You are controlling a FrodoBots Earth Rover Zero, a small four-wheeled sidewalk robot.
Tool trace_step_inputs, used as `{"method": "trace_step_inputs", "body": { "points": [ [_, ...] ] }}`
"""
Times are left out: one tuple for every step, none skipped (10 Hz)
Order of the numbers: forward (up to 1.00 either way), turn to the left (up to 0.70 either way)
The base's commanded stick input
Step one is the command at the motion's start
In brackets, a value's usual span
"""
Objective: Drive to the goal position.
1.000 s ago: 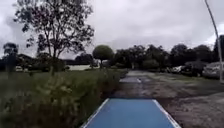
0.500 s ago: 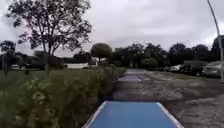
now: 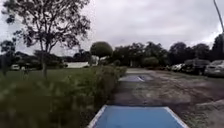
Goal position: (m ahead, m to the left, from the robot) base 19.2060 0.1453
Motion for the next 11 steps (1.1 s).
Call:
{"method": "trace_step_inputs", "body": {
  "points": [
    [0.5,0.0],
    [0.5,0.0],
    [0.5,0.0],
    [0.5,0.0],
    [0.5,0.0],
    [0.5,0.0],
    [0.5,0.0],
    [0.5,0.0],
    [0.5,0.0],
    [0.5,0.0],
    [0.5,0.0]
  ]
}}
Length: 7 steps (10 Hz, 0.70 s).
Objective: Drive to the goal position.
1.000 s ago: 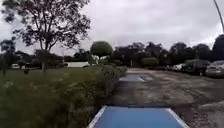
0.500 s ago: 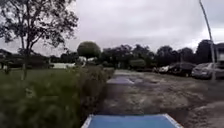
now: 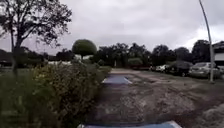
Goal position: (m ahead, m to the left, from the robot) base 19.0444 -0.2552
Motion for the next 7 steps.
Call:
{"method": "trace_step_inputs", "body": {
  "points": [
    [0.5,0.0],
    [0.5,0.0],
    [0.5,-0.03],
    [0.5,-0.3],
    [0.5,-0.45],
    [0.5,0.0],
    [0.5,0.0]
  ]
}}
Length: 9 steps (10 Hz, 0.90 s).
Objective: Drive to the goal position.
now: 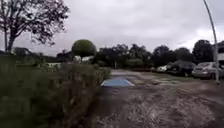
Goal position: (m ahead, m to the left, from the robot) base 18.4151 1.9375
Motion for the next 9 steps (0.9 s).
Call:
{"method": "trace_step_inputs", "body": {
  "points": [
    [0.5,0.0],
    [0.5,0.0],
    [0.5,0.0],
    [0.5,0.0],
    [0.5,0.0],
    [0.5,0.0],
    [0.5,0.0],
    [0.5,0.0],
    [0.5,0.0]
  ]
}}
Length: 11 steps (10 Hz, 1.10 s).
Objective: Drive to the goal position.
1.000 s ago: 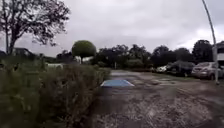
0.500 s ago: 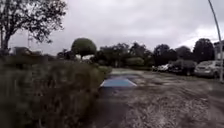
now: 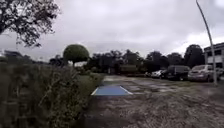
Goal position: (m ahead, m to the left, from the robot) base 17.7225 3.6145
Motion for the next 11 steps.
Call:
{"method": "trace_step_inputs", "body": {
  "points": [
    [0.5,0.0],
    [0.5,0.0],
    [0.5,0.0],
    [0.5,0.0],
    [0.5,0.0],
    [0.5,0.0],
    [0.5,0.0],
    [0.5,0.0],
    [0.5,0.0],
    [0.5,0.0],
    [0.5,0.0]
  ]
}}
